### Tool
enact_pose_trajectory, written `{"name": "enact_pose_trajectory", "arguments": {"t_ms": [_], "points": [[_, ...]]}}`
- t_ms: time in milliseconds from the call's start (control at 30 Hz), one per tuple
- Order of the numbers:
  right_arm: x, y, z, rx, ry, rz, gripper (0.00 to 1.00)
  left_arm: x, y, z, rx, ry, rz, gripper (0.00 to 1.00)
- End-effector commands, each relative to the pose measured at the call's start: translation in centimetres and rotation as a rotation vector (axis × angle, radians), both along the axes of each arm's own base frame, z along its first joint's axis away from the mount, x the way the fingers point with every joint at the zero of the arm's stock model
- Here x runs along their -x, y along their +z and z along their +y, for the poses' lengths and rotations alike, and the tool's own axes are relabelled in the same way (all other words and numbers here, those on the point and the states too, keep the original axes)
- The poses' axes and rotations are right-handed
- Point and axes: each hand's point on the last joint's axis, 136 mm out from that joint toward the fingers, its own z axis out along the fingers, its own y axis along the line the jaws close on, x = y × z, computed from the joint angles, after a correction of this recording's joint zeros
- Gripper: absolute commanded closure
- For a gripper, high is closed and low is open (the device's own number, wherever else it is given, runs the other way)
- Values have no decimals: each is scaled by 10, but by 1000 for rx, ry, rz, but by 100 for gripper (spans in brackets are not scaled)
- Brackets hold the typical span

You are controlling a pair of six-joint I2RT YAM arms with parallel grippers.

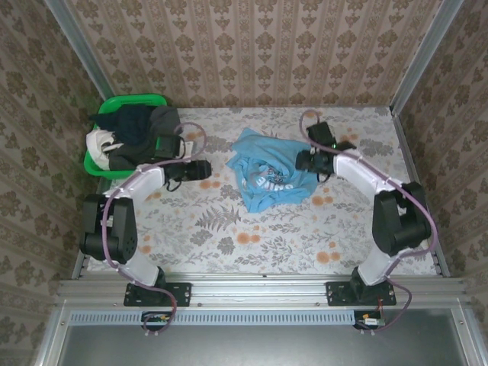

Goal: Fold and stack the t-shirts

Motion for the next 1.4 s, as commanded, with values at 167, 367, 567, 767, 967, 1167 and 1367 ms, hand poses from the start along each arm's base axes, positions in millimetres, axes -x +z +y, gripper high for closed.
{"name": "enact_pose_trajectory", "arguments": {"t_ms": [167, 367, 567, 767, 967, 1167, 1367], "points": [[54, -44, 40, -137, 39, 52, 42, 15, -28, -95, 46, -139, 2, 23], [76, -49, 40, -56, 19, 22, 40, -19, -50, -116, 48, -144, 42, 27], [66, -76, 37, -12, 6, 72, 39, -25, -75, -130, 81, -160, 94, 64], [53, -87, 29, 46, -19, 117, 64, -31, -41, -117, 107, -149, 43, 100], [55, -43, -13, 93, -93, 47, 100, -50, 31, -39, 129, -5, -63, 100], [64, 45, -55, 112, -109, -96, 100, -47, 80, 18, 58, 100, -162, 100], [38, 51, -72, 155, -100, -114, 72, -47, 42, 21, 71, 104, -71, 100]]}}
